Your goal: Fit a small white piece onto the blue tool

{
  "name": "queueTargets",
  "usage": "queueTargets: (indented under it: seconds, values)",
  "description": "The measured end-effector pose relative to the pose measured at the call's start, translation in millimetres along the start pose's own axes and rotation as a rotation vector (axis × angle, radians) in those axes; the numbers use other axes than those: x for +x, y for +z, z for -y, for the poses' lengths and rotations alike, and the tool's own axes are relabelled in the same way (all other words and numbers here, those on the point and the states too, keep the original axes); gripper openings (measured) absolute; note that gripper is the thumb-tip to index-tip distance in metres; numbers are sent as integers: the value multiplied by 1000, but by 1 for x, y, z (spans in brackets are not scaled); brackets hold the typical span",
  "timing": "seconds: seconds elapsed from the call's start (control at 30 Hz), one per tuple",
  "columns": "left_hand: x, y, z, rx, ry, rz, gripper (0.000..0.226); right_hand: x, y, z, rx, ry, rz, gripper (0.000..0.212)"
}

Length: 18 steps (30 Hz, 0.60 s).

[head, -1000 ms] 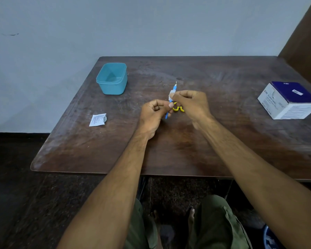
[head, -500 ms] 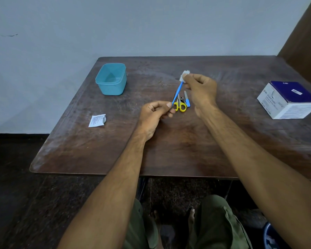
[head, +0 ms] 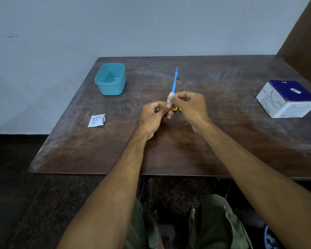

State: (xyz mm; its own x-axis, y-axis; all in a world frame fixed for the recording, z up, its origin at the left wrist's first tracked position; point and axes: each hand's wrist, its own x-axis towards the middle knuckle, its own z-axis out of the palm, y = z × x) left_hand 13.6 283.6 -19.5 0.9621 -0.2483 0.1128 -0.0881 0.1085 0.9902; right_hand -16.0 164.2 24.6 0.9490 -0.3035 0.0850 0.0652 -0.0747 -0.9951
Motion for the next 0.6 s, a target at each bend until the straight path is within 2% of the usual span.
queueTargets:
  seconds: [0.2, 0.43, 0.6]
  values:
    - [2, -1, 2, 9, -9, 10, 19, 17, -1, 13, 97, 32, -92, 12]
    - [4, -3, 4, 24, 12, 77, 21, 9, -4, 5, 186, 118, 78, 2]
    - [3, -3, 2, 17, -15, 90, 18, 11, -7, 6, 162, 81, 56, 6]
